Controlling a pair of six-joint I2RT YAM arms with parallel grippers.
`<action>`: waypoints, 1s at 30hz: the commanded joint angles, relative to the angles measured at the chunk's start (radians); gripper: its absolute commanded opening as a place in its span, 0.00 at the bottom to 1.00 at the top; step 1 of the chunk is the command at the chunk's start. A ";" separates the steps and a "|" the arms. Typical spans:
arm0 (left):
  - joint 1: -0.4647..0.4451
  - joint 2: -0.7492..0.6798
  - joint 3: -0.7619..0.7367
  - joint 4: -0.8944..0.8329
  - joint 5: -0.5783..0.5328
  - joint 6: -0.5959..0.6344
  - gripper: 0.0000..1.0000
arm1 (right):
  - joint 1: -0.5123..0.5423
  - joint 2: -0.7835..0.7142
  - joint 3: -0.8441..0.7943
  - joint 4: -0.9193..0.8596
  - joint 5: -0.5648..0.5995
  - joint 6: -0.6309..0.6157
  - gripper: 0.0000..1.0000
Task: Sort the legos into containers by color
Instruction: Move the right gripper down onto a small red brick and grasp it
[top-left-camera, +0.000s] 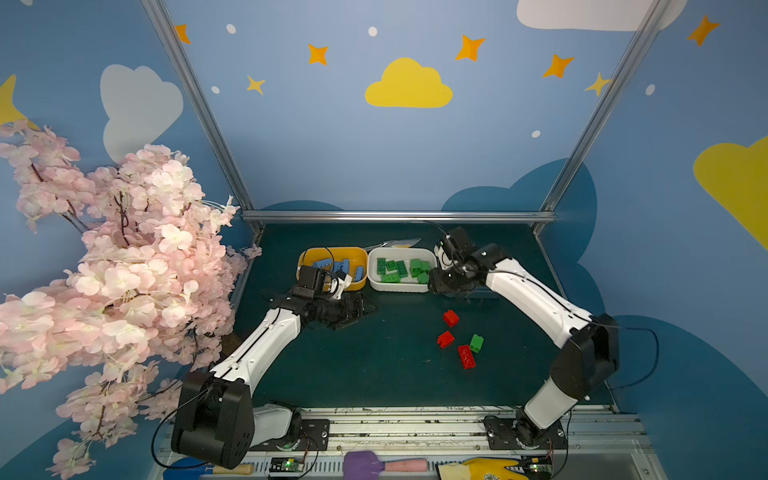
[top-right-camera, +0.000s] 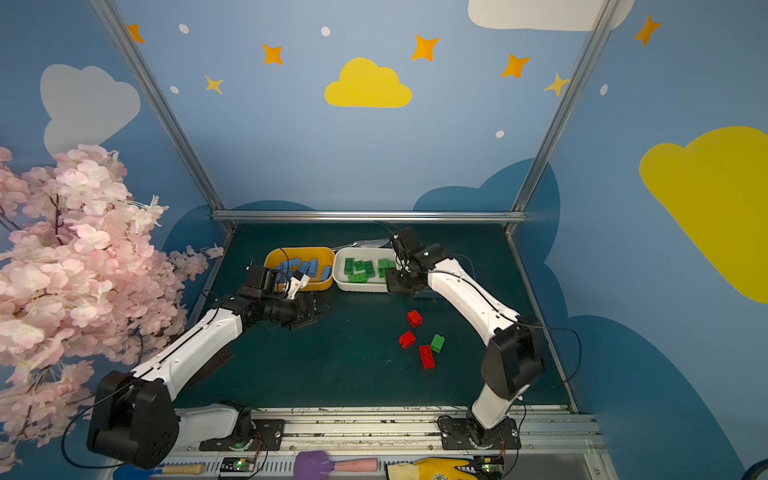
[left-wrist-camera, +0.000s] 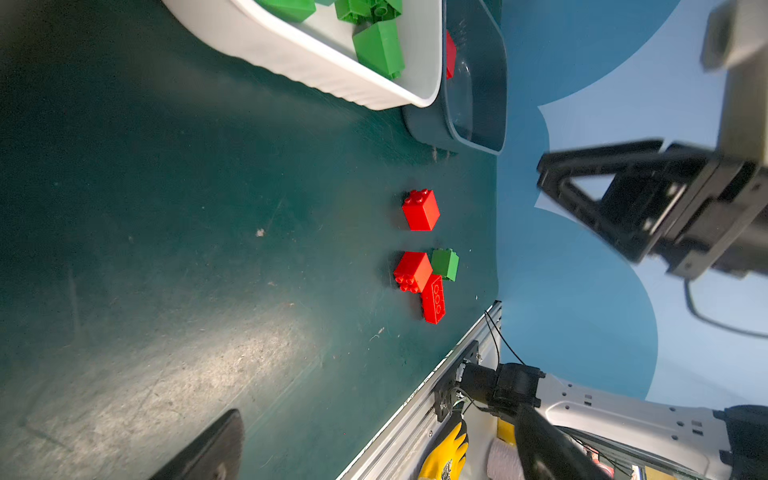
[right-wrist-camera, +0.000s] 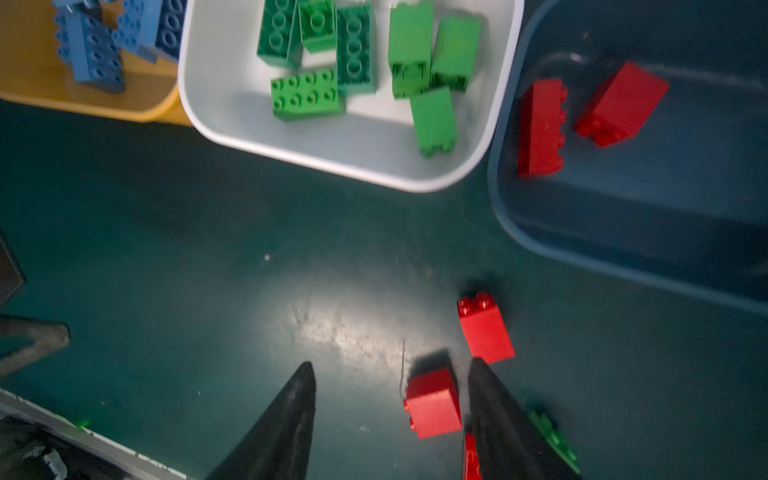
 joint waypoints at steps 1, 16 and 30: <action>-0.006 0.018 -0.008 0.010 0.017 0.007 1.00 | 0.039 -0.087 -0.155 0.008 0.037 0.063 0.60; -0.026 0.029 -0.010 0.017 0.011 0.006 1.00 | 0.107 -0.214 -0.457 0.147 0.007 0.623 0.66; -0.028 0.013 -0.027 0.011 -0.004 0.014 1.00 | 0.096 -0.124 -0.478 0.169 0.087 1.036 0.66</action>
